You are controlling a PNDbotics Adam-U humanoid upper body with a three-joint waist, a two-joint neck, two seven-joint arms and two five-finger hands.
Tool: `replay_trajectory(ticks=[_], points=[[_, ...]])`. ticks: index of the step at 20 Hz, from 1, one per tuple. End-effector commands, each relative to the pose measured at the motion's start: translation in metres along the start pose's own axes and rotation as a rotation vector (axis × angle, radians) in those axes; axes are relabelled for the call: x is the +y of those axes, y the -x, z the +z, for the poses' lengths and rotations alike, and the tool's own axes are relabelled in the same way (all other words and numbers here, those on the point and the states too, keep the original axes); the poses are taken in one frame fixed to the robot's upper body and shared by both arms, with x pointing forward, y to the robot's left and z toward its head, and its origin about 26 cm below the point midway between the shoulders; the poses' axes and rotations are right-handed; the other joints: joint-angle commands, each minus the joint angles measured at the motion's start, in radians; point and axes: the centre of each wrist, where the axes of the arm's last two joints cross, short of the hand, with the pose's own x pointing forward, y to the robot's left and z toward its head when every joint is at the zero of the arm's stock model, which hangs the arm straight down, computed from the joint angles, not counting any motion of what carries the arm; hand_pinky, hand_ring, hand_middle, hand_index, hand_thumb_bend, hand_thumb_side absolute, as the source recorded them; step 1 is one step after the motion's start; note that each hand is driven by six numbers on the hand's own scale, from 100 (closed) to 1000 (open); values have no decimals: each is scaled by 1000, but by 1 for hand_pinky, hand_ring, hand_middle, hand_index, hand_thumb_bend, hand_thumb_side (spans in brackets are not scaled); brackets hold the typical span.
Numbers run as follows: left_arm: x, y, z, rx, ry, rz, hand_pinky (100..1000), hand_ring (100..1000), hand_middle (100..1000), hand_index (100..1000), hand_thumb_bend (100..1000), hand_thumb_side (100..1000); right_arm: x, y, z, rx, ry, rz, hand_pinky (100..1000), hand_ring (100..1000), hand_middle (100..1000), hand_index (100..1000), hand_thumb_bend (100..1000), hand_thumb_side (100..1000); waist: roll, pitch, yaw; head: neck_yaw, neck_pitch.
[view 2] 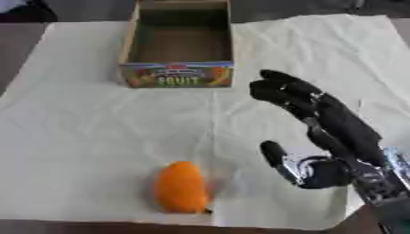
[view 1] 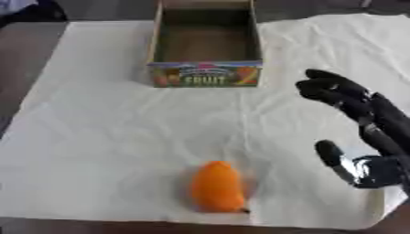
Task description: Pick up objects on the table and place them in the box.
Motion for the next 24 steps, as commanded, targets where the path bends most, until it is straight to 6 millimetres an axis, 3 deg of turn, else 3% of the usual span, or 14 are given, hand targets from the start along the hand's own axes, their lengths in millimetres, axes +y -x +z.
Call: replay_trajectory(ticks=[1, 13, 15, 18, 19, 24], points=[[1, -6, -3, -21, -3, -1, 349, 396, 639, 818, 100, 676, -9, -3, -6, -31, -62, 53, 908, 986, 849, 927, 264, 1000, -3, -20, 4, -5, 8], [1, -5, -1, -9, 0, 0, 348, 393, 637, 814, 100, 675, -13, -6, -20, -77, -212, 77, 935, 1000, 830, 950, 457, 1000, -9, -20, 14, -15, 12], [1, -5, -1, -6, 1, 1, 347, 393, 636, 813, 100, 674, -12, -7, -22, -78, -233, 59, 962, 1000, 845, 976, 486, 929, -10, -20, 15, -16, 12], [1, -5, -1, -5, 1, 0, 347, 393, 636, 813, 100, 674, -13, -7, -25, -79, -261, 38, 962, 1000, 845, 976, 486, 929, -11, -21, 15, -17, 12], [1, -5, -1, -5, 2, 0, 347, 393, 634, 809, 100, 674, -13, -7, -25, -79, -266, 35, 999, 1000, 875, 1000, 602, 740, -11, -21, 15, -17, 12], [1, -5, 1, 4, 3, -2, 347, 392, 631, 806, 100, 673, -10, -13, -36, -76, -352, 18, 1000, 1000, 896, 1000, 630, 720, -17, -25, 19, -23, 31]])
